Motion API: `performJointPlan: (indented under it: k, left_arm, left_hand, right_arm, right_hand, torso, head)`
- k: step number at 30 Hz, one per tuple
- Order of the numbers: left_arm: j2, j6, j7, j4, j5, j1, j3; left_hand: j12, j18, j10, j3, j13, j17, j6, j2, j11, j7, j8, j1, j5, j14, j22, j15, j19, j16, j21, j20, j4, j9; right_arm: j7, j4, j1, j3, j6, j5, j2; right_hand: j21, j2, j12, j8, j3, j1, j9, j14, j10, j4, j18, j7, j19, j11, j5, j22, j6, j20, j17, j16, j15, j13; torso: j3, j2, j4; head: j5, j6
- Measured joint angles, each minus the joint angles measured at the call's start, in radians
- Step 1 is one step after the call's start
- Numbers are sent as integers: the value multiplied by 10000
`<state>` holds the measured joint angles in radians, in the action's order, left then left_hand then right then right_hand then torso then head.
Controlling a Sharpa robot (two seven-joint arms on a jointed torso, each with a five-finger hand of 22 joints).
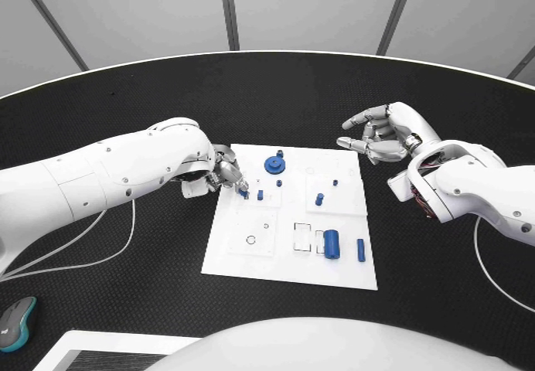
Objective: Assemble the parts on the task board
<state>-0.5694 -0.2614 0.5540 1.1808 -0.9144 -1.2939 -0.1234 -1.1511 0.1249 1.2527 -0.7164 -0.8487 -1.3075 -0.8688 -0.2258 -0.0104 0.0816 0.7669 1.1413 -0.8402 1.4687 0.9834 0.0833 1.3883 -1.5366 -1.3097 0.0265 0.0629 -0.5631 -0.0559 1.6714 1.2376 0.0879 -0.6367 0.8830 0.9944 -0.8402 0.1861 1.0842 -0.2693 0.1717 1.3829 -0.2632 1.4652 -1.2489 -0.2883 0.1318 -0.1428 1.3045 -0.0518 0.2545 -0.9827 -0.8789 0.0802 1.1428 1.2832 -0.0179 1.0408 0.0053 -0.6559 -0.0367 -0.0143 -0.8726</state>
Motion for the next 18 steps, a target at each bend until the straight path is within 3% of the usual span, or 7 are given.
performJointPlan:
  k: [18]
  left_arm:
    - [78,-40,25,-37,-3,39,-2]
  left_hand:
    - [1,0,1,1,0,1,0,0,0,0,-11,0,-17,0,-1,-1,-1,0,0,1,0,-2]
  right_arm:
    - [-7,-20,0,0,8,0,-23]
  right_hand:
    - [0,0,0,0,0,0,-1,-1,0,0,1,0,0,0,0,0,0,0,-2,0,1,0]
  torso:
    - [0,0,-1]
  head:
    - [25,0]
